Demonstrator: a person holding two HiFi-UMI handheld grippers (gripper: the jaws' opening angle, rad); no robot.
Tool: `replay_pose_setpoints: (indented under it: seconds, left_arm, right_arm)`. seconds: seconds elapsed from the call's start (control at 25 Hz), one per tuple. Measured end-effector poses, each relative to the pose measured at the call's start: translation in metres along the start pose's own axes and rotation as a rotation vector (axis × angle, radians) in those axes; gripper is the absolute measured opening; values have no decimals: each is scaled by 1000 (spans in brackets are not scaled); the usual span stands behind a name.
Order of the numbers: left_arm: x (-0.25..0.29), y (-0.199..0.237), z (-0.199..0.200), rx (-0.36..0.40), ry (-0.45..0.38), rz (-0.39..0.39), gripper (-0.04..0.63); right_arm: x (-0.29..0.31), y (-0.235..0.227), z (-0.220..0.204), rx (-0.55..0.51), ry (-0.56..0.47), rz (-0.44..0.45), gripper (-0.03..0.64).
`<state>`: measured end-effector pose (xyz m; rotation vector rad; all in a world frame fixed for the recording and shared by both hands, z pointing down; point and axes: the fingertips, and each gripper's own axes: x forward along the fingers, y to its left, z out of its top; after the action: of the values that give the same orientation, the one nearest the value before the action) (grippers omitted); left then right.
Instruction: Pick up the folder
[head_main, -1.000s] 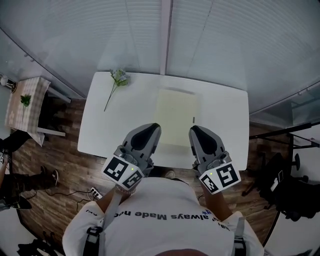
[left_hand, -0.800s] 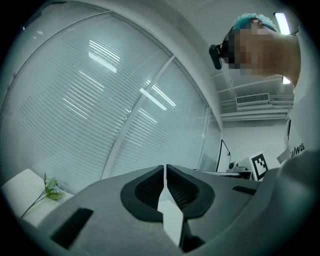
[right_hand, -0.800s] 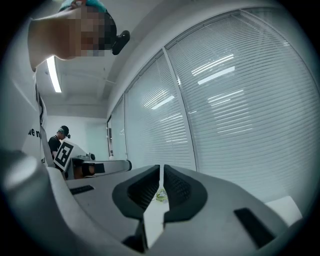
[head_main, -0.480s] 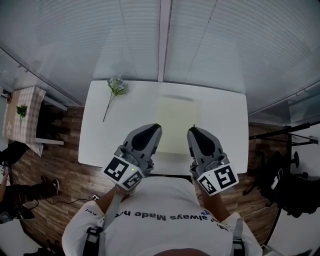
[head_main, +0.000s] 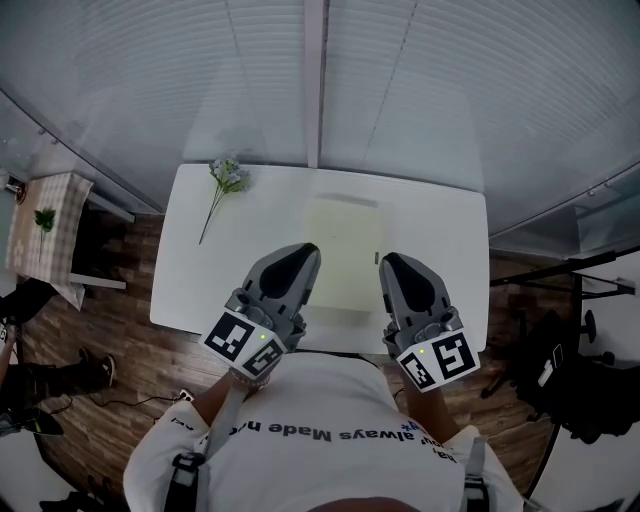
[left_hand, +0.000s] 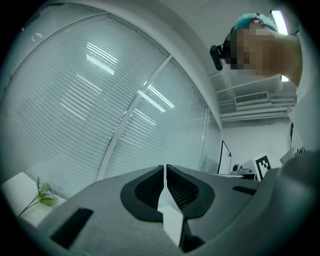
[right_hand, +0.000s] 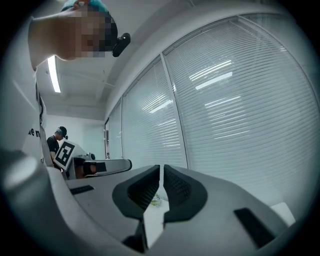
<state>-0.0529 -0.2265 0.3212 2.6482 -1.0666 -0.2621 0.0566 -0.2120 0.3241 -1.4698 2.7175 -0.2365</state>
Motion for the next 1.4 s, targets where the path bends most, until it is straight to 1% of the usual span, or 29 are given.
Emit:
replay_pose_setpoints:
  seconds: [0.2,0.4,0.56,0.76,0.84,0.96,1.08,1.24,1.4]
  left_arm:
    - [5,-10,-5,6,7,7,23]
    - [6,-9,-6,9,11,18,23]
    - [8,-6,-13,-7,31,18,23]
    - [9,1,-22,0,65,31,23]
    - [11,7,-28,0,80,37,23]
    - [12,13,-39,-9,104,44,23]
    - [12,21,-51,-23,125,55,28]
    - [14,37,-75,-31,177,74,71]
    - [12,58,-103,-71,232,104,94]
  right_arm:
    - [-9,-10,1,7,-7,0,28]
    - [-11,-12,1,6,-9,3,29]
    - [-9,-13,-5,9,5,9,29]
    - [-7,-17,-16,22,29,12,31]
    - [-4,-21,-23,29,42,13,32]
    - [-1,-26,-35,37,63,6,67]
    - [0,-32,-48,51,86,-4,83]
    - [2,-45,-72,94,125,-15,104]
    - [5,-61,-103,131,172,-39,135]
